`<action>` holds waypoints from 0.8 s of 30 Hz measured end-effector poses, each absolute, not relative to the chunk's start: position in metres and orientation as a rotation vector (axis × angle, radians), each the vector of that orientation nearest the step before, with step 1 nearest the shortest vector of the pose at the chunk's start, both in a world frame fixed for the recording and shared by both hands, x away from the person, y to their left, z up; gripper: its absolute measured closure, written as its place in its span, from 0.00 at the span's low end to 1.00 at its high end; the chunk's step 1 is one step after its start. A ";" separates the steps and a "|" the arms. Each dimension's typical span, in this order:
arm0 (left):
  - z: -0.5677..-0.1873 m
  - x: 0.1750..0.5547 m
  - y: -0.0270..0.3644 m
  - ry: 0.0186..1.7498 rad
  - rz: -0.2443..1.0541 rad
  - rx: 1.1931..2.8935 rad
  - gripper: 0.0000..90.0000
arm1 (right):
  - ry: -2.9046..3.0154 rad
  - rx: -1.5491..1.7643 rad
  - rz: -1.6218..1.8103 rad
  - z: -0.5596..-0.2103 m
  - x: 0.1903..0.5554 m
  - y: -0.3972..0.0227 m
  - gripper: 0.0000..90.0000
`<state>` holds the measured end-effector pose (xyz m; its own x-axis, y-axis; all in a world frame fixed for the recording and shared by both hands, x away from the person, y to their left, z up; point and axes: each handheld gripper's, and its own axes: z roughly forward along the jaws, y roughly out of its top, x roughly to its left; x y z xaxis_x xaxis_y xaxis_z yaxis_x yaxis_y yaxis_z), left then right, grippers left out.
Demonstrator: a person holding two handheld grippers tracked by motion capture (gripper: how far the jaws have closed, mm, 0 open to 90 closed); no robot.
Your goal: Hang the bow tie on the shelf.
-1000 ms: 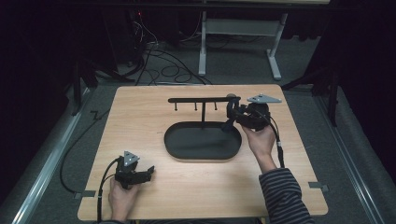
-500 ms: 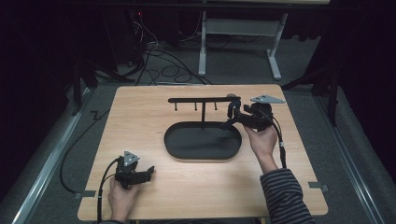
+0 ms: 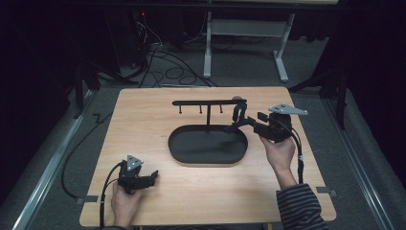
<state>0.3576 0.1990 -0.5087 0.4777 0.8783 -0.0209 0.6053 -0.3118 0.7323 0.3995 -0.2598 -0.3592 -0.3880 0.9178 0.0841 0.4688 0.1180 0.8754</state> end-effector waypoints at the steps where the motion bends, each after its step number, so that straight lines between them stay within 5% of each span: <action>1: -0.509 0.358 0.199 1.224 0.508 2.037 0.19 | 1.915 1.334 1.216 -0.359 0.397 -0.262 0.61; 24: -0.509 0.358 0.199 1.223 0.507 2.037 0.19 | 1.914 1.367 1.279 -0.372 0.339 -0.297 0.59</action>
